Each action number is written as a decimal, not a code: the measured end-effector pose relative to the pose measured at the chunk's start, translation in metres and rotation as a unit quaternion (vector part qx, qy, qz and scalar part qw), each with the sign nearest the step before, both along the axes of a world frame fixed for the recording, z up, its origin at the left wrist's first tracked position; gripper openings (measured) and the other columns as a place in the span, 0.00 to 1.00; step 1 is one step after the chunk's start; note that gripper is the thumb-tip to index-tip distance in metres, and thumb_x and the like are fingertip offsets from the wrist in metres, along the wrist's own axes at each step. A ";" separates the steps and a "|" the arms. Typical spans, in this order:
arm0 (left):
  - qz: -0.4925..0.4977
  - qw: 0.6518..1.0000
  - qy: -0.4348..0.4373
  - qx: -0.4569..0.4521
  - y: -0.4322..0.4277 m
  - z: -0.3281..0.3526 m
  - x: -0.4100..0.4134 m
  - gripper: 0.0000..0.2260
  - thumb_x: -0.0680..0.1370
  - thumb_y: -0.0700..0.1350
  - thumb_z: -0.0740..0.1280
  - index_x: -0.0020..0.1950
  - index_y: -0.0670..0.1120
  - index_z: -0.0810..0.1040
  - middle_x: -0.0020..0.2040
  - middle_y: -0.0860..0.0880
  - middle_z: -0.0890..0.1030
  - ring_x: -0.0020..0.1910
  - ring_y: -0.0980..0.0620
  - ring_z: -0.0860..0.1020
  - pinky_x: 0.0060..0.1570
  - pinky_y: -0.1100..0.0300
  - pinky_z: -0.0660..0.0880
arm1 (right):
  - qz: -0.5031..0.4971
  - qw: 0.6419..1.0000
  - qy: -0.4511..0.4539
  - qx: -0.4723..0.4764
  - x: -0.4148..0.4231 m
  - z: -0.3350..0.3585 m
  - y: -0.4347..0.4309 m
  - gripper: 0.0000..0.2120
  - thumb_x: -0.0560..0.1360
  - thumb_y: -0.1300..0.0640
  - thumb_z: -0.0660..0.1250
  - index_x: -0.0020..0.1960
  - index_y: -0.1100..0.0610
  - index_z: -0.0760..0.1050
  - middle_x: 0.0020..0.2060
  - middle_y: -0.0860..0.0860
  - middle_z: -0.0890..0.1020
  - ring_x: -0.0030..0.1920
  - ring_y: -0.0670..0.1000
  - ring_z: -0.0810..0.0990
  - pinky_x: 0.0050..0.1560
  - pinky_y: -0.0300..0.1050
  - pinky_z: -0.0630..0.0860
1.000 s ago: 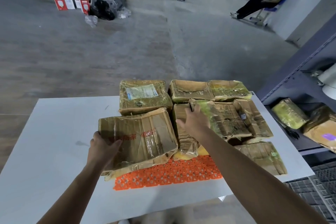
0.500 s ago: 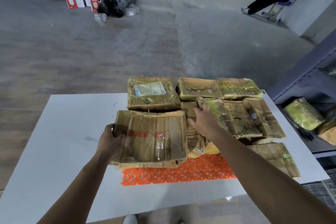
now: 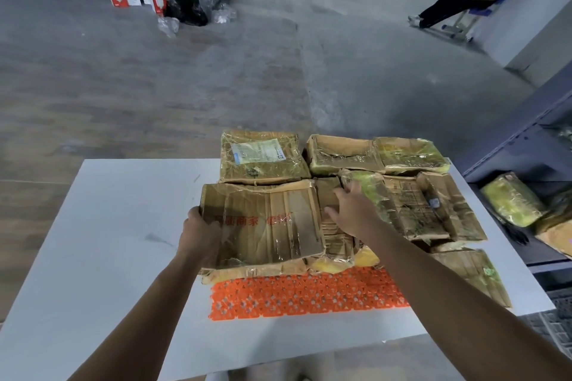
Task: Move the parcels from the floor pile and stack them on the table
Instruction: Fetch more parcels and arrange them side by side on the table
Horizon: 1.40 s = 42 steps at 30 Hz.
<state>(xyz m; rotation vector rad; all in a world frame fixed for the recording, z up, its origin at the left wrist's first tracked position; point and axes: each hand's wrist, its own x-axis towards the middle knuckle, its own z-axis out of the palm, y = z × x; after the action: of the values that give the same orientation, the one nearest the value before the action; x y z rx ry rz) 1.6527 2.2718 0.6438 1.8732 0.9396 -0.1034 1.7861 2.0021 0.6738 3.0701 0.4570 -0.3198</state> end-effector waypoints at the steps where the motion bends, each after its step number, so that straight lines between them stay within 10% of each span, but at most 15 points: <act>1: -0.006 1.000 0.013 -0.006 0.002 0.001 0.001 0.23 0.74 0.41 0.63 0.68 0.42 0.63 0.58 0.43 0.75 0.52 0.43 0.75 0.50 0.46 0.77 | -0.003 1.000 0.001 -0.003 0.000 0.001 0.001 0.25 0.78 0.42 0.63 0.69 0.56 0.69 0.66 0.56 0.62 0.49 0.54 0.79 0.47 0.47 0.81; 9: -0.011 0.999 0.048 -0.006 0.006 0.006 0.015 0.24 0.74 0.40 0.66 0.68 0.38 0.63 0.60 0.40 0.73 0.52 0.43 0.74 0.41 0.53 0.75 | -0.007 0.997 -0.044 -0.060 -0.007 0.021 0.026 0.13 0.80 0.53 0.59 0.62 0.56 0.71 0.65 0.58 0.69 0.50 0.55 0.78 0.44 0.49 0.80; 14: -0.030 0.997 0.045 0.051 -0.005 -0.002 0.015 0.27 0.76 0.41 0.63 0.73 0.39 0.58 0.68 0.39 0.67 0.65 0.38 0.69 0.61 0.43 0.73 | 0.045 0.997 -0.056 -0.011 0.002 0.019 0.053 0.09 0.79 0.55 0.58 0.55 0.55 0.74 0.49 0.52 0.74 0.44 0.53 0.76 0.41 0.47 0.74; 20: -0.069 0.980 0.051 0.179 -0.020 0.003 0.026 0.30 0.76 0.41 0.61 0.76 0.40 0.53 0.69 0.38 0.63 0.66 0.37 0.65 0.63 0.41 0.67 | 0.138 0.989 -0.057 -0.014 0.024 0.011 0.075 0.05 0.77 0.61 0.60 0.51 0.56 0.74 0.43 0.50 0.71 0.40 0.51 0.71 0.29 0.42 0.60; 29: -0.050 0.984 0.058 0.161 0.027 0.009 0.105 0.25 0.82 0.54 0.55 0.73 0.39 0.62 0.71 0.38 0.68 0.69 0.39 0.67 0.67 0.47 0.65 | 0.107 0.990 -0.087 0.032 0.110 0.011 0.064 0.16 0.79 0.51 0.58 0.64 0.54 0.72 0.63 0.54 0.73 0.63 0.56 0.71 0.58 0.55 0.71; 36: -0.057 0.996 -0.011 0.060 0.027 0.007 0.159 0.11 0.79 0.49 0.64 0.55 0.42 0.73 0.44 0.46 0.78 0.41 0.48 0.75 0.37 0.58 0.68 | 0.122 0.991 -0.002 0.061 0.146 -0.007 0.042 0.24 0.80 0.46 0.56 0.73 0.54 0.66 0.68 0.54 0.72 0.68 0.58 0.70 0.67 0.57 0.69; 42: -0.059 0.998 -0.017 0.026 0.038 -0.001 0.164 0.13 0.79 0.44 0.66 0.59 0.36 0.74 0.39 0.48 0.76 0.34 0.54 0.73 0.30 0.62 0.66 | 0.145 0.988 0.008 0.061 0.147 -0.006 0.035 0.23 0.78 0.48 0.58 0.71 0.54 0.67 0.69 0.53 0.71 0.69 0.58 0.68 0.68 0.56 0.67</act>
<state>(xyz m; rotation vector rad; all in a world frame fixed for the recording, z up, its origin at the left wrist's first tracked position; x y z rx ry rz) 1.8172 2.3101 0.6432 1.9729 0.8145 -0.1197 1.9329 2.0371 0.6678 3.0552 0.9426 -0.3182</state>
